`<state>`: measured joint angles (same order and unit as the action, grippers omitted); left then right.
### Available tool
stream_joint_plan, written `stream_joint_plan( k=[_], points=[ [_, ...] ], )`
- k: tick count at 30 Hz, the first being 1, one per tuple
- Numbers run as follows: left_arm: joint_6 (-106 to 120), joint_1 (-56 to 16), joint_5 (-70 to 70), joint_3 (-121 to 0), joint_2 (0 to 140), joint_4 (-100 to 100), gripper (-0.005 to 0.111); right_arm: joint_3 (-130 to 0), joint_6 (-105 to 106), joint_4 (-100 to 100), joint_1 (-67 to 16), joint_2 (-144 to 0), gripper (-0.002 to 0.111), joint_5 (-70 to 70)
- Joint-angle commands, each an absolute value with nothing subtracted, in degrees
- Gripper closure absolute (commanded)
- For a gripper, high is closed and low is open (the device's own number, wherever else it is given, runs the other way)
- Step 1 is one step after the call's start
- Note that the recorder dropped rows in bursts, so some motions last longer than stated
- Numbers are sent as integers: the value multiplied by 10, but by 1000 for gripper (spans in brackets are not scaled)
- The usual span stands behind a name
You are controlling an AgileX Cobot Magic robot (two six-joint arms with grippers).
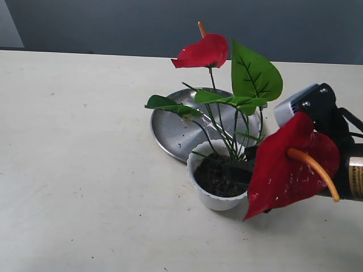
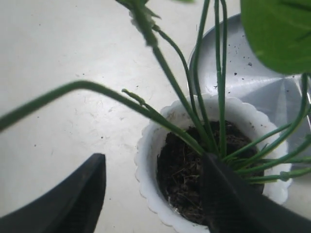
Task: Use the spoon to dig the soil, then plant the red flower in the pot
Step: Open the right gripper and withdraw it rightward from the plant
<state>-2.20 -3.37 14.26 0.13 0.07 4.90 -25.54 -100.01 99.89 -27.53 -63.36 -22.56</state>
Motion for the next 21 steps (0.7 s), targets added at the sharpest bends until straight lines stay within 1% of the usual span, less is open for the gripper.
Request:
stream_joint_plan(
  k=[1, 14, 21],
  points=[
    [-23, -30, 137, 0, 0, 48, 106, -253, -1007, 999, -274, -620, 53, -228],
    [-23, -30, 137, 0, 0, 48, 106, -252, -1017, 999, -274, -619, 53, -244],
    [-23, -30, 137, 0, 0, 48, 106, -224, -1025, 999, -274, -606, 53, -243]
  ],
)
